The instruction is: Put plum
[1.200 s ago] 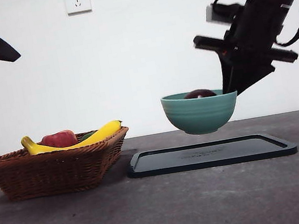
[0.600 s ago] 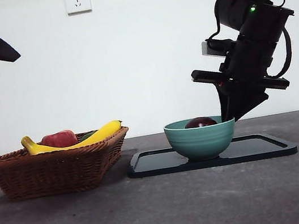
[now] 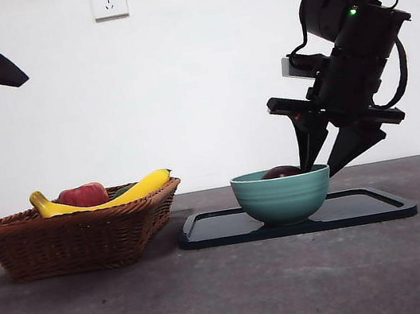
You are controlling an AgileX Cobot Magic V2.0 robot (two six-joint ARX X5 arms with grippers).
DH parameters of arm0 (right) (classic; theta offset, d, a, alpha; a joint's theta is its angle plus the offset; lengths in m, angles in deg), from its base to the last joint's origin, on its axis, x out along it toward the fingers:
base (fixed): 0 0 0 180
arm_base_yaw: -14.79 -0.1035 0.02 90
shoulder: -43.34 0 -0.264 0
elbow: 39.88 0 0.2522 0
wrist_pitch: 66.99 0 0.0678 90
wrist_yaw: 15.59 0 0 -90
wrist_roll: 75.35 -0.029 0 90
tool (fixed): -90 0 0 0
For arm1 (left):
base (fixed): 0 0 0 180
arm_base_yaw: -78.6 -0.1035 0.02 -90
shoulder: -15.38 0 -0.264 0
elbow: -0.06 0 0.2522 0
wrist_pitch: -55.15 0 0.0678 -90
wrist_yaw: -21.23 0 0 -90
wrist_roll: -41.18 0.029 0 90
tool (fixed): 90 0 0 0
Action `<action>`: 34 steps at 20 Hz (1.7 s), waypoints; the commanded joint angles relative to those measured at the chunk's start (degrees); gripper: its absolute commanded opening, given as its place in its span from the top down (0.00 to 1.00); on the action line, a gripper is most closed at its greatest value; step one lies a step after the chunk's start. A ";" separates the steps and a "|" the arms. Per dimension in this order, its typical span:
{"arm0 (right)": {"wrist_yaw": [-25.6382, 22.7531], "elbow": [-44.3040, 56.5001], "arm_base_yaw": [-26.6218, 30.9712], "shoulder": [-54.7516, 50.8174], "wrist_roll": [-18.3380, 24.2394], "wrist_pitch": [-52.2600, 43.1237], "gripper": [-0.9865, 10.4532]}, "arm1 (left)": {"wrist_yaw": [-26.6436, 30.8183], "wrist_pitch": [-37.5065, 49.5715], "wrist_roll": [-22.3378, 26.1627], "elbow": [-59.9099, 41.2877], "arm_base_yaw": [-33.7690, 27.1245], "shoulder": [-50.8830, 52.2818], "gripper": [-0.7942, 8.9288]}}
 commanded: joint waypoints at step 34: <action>15.23 24.98 -3.04 -62.45 5.20 26.12 0.73 | -0.24 1.73 0.07 0.72 0.35 -0.20 0.53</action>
